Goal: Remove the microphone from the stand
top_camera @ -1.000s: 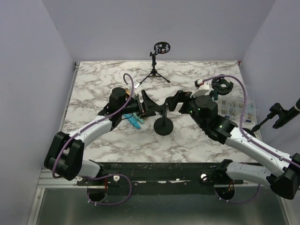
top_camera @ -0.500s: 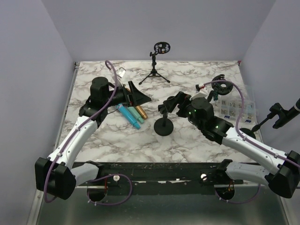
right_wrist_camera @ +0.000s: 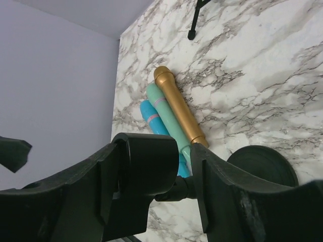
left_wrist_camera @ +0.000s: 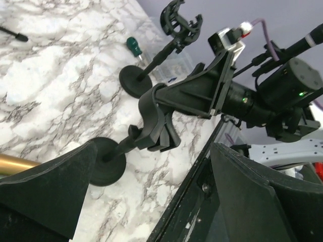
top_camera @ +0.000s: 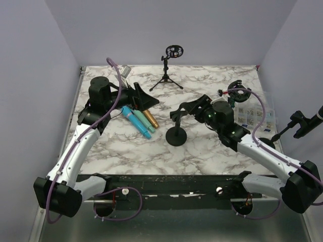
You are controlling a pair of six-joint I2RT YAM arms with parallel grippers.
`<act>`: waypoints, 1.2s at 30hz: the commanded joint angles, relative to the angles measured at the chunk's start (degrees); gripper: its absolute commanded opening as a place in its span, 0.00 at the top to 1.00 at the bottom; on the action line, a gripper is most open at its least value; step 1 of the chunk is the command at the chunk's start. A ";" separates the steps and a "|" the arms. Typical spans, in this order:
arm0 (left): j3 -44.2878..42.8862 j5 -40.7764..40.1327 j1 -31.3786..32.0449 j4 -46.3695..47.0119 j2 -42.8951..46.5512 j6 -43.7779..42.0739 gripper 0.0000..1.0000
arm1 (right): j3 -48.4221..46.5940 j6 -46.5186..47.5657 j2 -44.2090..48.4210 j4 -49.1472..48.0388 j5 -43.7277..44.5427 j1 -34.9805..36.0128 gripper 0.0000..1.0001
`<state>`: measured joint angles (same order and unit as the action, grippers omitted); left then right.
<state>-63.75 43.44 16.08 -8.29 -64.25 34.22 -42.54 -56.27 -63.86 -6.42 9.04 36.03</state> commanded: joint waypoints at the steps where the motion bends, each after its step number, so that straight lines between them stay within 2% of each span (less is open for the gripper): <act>1: 3.62 -2.25 -0.26 1.33 1.37 -5.06 0.02 | -0.44 -1.97 -2.89 -5.06 -6.11 -0.97 0.40; 4: 5.35 -3.78 -0.26 1.44 2.16 -7.50 0.01 | -2.01 -2.26 -5.26 -6.52 -8.42 -1.16 0.52; 10: 7.23 -7.55 -0.43 0.38 4.75 -10.82 0.01 | -5.10 -0.89 -7.97 -7.82 -8.14 -1.64 0.98; 18: 7.69 -11.23 -0.43 -1.33 6.40 -13.16 0.02 | -13.55 1.40 -16.10 -8.46 -12.42 -6.05 0.99; 22: 7.69 -12.48 -0.48 -1.81 7.37 -14.01 0.01 | -19.23 7.33 -18.38 -5.51 -13.23 -6.50 0.99; 30: 8.26 -13.70 -1.26 -1.21 8.20 -14.03 0.01 | -28.76 19.58 -19.91 3.74 -9.36 -6.59 0.99; 36: 8.55 -13.94 -1.66 -1.09 7.38 -13.39 0.01 | -39.07 29.94 -24.98 12.81 -0.24 -6.64 0.99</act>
<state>-55.81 30.81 14.94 -9.54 -56.58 20.97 -74.08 -33.95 -85.71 2.79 1.54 29.30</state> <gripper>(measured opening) 0.978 0.082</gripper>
